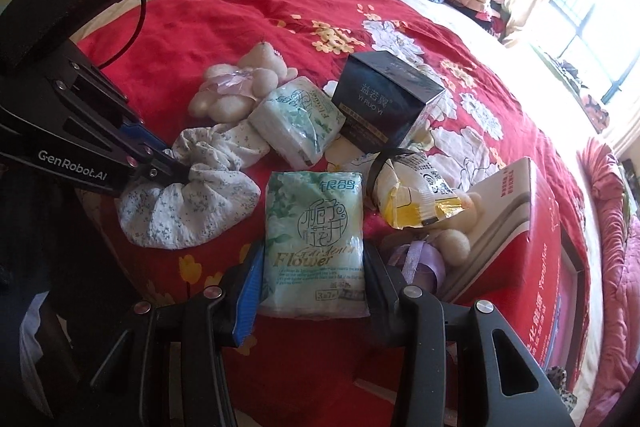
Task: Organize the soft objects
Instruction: 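Close left tool on the white floral cloth while right tool grips the green tissue pack, then lift the white cloth and green tissue pack and carry them over the pink tray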
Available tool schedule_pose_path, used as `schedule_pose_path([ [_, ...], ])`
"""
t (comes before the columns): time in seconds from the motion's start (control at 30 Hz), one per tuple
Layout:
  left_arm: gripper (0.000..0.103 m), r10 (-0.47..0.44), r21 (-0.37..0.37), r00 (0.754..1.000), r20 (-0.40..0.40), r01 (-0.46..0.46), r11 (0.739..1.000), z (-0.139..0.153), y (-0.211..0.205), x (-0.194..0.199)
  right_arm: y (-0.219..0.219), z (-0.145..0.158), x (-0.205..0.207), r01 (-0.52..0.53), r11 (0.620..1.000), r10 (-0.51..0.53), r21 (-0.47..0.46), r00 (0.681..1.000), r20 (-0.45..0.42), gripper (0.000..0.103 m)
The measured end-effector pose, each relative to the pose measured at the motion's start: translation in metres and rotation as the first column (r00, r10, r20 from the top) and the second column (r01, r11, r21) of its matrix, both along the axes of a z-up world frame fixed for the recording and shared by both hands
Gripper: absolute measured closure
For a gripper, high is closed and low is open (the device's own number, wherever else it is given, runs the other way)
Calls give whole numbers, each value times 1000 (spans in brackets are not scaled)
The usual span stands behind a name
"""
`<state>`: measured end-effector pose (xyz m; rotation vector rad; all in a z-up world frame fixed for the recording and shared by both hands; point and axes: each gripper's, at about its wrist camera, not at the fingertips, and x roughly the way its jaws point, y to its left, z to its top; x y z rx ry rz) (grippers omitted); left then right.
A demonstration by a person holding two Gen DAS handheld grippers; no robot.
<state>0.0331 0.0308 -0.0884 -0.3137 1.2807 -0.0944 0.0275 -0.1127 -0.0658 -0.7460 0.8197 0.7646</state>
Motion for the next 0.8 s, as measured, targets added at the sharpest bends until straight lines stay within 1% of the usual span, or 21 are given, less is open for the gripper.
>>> schedule_pose_path([
  [0.03,96,6,2,1000,2,-6,1000,-1,-1,1,-2,2,-1,2,1000,-2,14,1000,0,56],
  [0.1,96,16,3,1000,18,-16,1000,1,-2,0,-6,9,-2,7,999,-8,46,1000,17,56],
  [0.17,97,12,23,999,40,-13,1000,8,-5,-2,-11,18,-4,14,996,-17,86,999,31,56],
  [0.27,97,8,34,994,106,-11,999,29,-6,-9,-19,37,-10,12,986,-23,165,998,62,56],
  [0.37,97,5,14,987,163,-7,1000,52,-9,-12,-25,53,-14,31,972,-52,232,995,87,56],
  [0.4,97,0,21,983,183,-3,1000,60,-11,-13,-27,58,-14,36,967,-61,251,994,93,56],
  [0.53,97,-5,13,973,231,2,1000,84,-17,-11,-36,72,-13,70,951,-108,303,988,111,56],
  [0.63,97,-19,35,964,266,10,999,100,-26,-7,-46,81,-9,105,934,-152,342,982,113,56],
  [0.8,97,-42,59,952,303,25,998,122,-42,4,-63,96,-8,149,904,-212,401,970,116,56],
])
